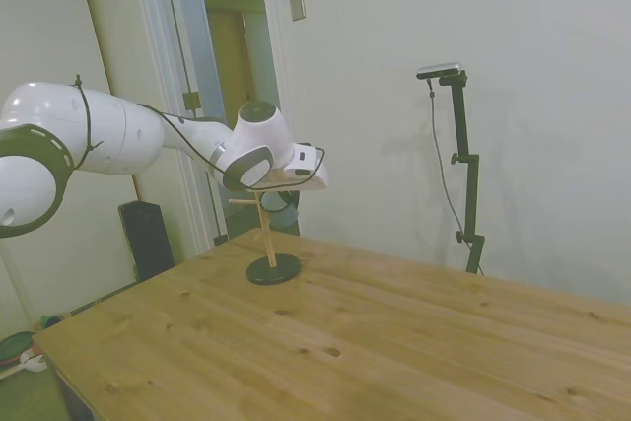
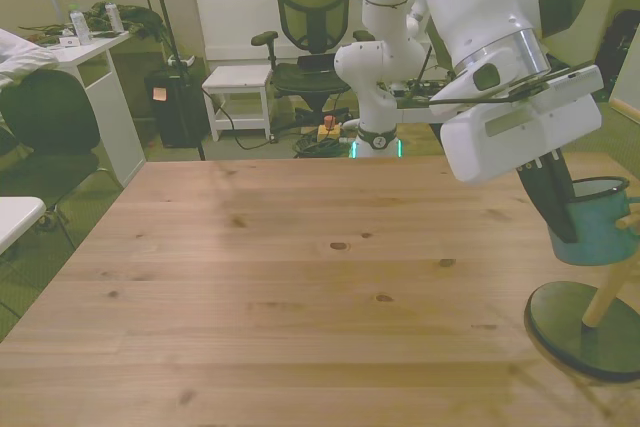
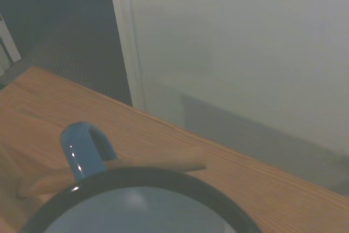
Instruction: Unload the mug
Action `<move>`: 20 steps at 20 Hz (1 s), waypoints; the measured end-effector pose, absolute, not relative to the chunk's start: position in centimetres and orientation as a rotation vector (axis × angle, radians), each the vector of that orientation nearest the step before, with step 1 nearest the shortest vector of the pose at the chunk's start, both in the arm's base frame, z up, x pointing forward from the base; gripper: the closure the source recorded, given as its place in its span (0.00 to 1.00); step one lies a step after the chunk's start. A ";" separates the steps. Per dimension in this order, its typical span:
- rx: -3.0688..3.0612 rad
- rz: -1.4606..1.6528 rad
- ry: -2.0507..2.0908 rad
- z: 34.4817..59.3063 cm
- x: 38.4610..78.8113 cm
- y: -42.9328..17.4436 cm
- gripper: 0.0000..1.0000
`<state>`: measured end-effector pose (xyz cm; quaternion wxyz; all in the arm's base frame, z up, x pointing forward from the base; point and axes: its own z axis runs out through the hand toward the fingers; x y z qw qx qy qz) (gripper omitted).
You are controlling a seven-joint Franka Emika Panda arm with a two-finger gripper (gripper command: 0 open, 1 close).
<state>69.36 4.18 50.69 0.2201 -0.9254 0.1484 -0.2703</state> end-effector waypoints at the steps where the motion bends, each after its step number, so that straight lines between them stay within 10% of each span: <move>1: -2.557 -0.743 0.423 50.8 69.5 4.0 1.00; 20: -2.520 -0.666 0.636 52.3 71.9 -3.4 1.00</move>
